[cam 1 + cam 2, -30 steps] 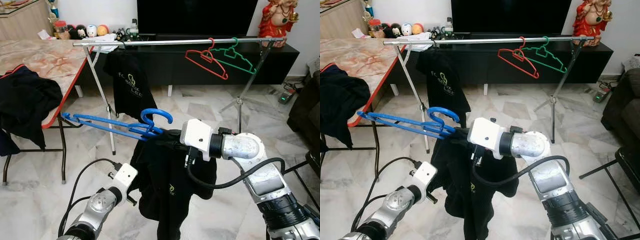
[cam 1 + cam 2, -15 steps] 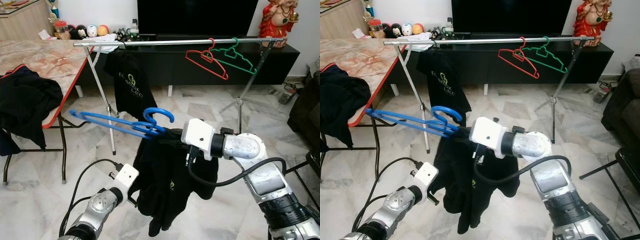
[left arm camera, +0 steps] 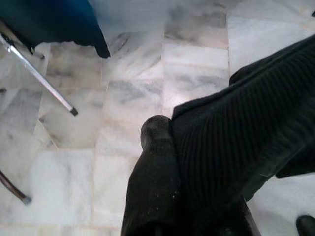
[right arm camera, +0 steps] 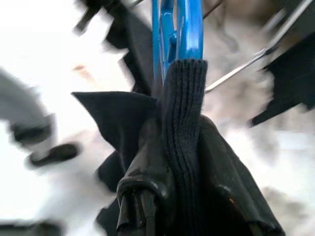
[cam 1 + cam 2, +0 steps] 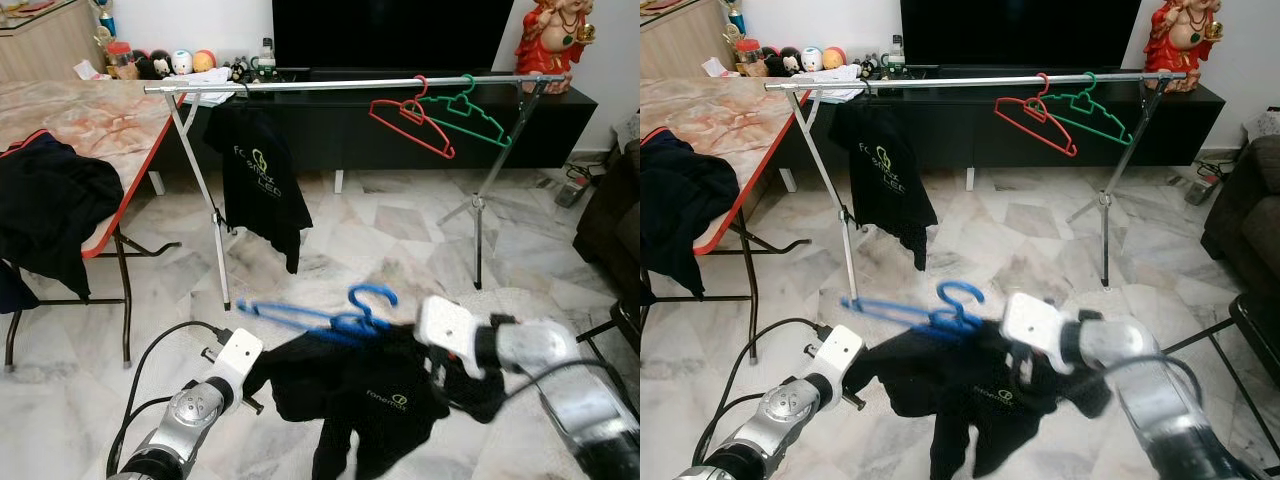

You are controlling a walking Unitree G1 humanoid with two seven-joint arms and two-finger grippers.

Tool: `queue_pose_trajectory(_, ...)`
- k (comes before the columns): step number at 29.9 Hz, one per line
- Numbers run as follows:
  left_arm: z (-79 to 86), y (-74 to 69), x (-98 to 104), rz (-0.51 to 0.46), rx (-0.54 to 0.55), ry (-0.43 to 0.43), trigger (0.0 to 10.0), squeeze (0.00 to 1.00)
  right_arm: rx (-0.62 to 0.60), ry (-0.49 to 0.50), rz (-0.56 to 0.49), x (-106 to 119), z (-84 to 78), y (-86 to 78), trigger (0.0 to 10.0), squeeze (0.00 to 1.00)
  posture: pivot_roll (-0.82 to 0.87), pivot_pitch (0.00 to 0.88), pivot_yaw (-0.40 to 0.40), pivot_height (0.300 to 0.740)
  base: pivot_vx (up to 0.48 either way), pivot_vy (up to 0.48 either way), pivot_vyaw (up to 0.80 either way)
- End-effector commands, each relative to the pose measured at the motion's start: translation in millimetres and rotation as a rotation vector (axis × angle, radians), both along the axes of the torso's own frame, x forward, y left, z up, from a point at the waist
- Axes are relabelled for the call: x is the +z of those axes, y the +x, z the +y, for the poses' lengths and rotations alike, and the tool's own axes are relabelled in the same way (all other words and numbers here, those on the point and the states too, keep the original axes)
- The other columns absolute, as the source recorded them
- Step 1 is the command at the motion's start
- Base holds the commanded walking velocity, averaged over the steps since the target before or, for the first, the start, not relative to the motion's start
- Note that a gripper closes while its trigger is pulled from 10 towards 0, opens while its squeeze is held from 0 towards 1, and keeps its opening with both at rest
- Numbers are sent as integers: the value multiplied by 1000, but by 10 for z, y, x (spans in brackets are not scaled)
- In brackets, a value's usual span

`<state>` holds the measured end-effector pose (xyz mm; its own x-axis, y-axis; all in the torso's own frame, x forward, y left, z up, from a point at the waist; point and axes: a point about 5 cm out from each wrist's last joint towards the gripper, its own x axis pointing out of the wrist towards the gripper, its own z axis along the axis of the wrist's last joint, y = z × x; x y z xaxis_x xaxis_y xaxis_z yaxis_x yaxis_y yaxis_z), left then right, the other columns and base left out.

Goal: Hang hanger

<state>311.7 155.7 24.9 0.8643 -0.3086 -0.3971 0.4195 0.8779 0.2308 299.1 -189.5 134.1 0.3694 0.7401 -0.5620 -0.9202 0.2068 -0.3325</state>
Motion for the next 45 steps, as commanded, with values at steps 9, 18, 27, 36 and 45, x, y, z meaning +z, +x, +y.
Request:
queue_pose_trajectory(9,130,-24,-48,50,44,19,10000,0,-18,-82,100,-125,-386,-136,0,0,-36,98,40,740,0,0,0)
queue_pose_trajectory(18,106,-12,-41,56,35,14,10000,0,1,-196,98,-193,-478,-139,0,0,-32,90,44,740,0,0,0)
queue_pose_trajectory(27,111,-25,-55,62,40,14,10000,0,-36,-280,37,-160,-576,-66,0,0,-36,90,40,740,0,0,0)
queue_pose_trajectory(36,76,-32,-63,76,8,14,10000,0,-117,-389,-49,-211,-638,28,0,0,-37,97,41,740,0,0,0)
queue_pose_trajectory(45,50,-23,-29,111,-81,7,10000,0,-185,-496,-74,-347,-646,80,0,0,-33,104,41,740,0,0,0)
